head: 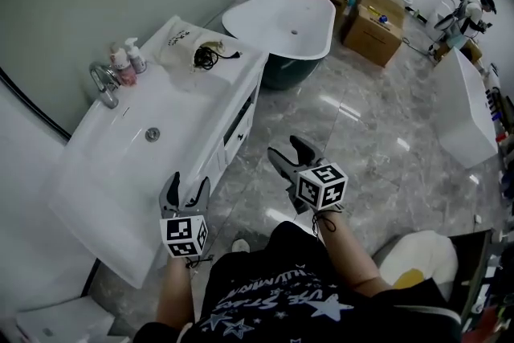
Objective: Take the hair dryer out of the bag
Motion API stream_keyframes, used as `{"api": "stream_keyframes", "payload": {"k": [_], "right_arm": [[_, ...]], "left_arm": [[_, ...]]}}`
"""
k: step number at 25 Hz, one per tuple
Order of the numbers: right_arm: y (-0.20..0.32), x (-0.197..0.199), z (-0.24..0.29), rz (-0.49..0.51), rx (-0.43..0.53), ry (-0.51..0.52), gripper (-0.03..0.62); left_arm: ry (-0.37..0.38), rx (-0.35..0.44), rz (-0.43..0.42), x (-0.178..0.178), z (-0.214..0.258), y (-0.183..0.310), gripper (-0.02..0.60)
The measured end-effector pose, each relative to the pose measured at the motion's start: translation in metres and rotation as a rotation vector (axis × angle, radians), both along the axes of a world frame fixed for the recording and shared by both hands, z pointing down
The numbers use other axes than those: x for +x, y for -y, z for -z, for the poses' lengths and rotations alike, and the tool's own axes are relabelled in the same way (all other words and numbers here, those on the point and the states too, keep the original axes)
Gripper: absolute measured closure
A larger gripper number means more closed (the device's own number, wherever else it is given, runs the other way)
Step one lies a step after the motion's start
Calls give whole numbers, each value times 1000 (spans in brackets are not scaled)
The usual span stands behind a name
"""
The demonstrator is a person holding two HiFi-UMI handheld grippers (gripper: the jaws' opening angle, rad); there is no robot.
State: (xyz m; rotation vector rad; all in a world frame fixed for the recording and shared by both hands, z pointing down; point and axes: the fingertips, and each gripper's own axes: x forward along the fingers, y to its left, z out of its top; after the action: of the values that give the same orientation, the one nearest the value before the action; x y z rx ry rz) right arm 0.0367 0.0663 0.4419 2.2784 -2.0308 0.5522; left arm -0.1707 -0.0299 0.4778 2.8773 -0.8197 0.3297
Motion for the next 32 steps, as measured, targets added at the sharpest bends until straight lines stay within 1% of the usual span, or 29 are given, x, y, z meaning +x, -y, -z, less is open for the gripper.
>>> {"api": "stream_keyframes", "payload": {"k": [3,6,11,16,20,23,27,32], "right_arm": [[21,11,-4,17,-3,7,301],[51,28,-10,42,-5,12,304],[123,74,-21,111,-6,40,313],[208,125,-27,240,-23,59,327],[271,160,-31,347,-74,89,336],[306,174,-35,434,-136,98,339],[342,181,-38,532,-191,103,366],[387,172,-59,617,-271,133,367]], "left_arm": [[13,2,16,8,-3,18,272],[26,7,49,17,-6,38,272],[67,25,144,39,-9,82,272],[110,36,277,80,-9,135,272],[148,58,367,122,8,172,272],[169,55,431,152,18,188,272],[208,49,480,189,19,204,273],[248,14,530,210,7,235,275]]}}
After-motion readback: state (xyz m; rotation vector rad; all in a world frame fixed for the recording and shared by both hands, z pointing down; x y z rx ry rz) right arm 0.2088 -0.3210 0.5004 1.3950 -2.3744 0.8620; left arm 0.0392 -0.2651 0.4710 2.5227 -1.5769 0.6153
